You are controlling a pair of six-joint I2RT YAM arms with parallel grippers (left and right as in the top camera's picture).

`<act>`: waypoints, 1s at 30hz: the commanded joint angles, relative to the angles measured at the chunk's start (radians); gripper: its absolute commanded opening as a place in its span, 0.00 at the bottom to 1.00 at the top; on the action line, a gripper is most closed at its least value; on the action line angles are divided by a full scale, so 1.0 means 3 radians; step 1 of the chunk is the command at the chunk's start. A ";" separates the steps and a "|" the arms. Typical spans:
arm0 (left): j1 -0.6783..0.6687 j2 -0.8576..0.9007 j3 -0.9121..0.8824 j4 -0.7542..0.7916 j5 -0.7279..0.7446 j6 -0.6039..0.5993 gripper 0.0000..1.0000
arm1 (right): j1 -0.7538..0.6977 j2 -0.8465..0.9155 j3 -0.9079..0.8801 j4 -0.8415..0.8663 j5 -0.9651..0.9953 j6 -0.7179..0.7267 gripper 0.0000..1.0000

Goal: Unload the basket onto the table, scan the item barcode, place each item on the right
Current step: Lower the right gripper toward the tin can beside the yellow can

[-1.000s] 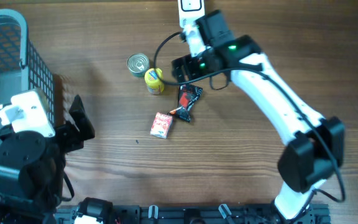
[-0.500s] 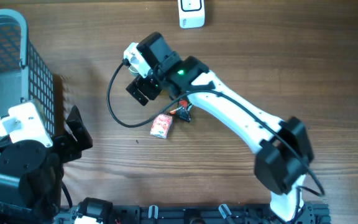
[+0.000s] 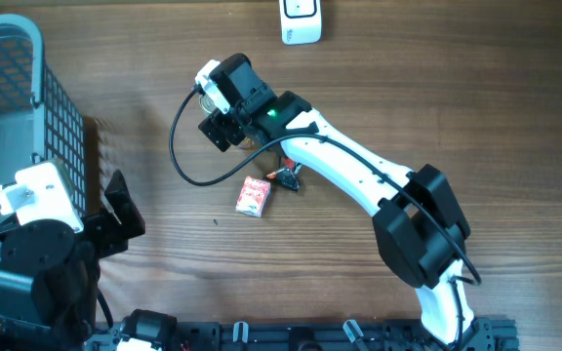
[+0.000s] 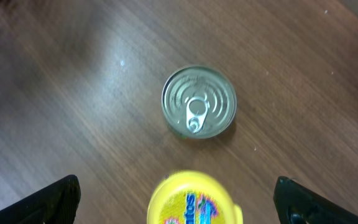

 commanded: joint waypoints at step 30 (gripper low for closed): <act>-0.0018 -0.0010 -0.0022 -0.0015 -0.0033 -0.0043 1.00 | -0.0153 0.0415 0.0058 -0.0107 -0.0472 0.0899 0.84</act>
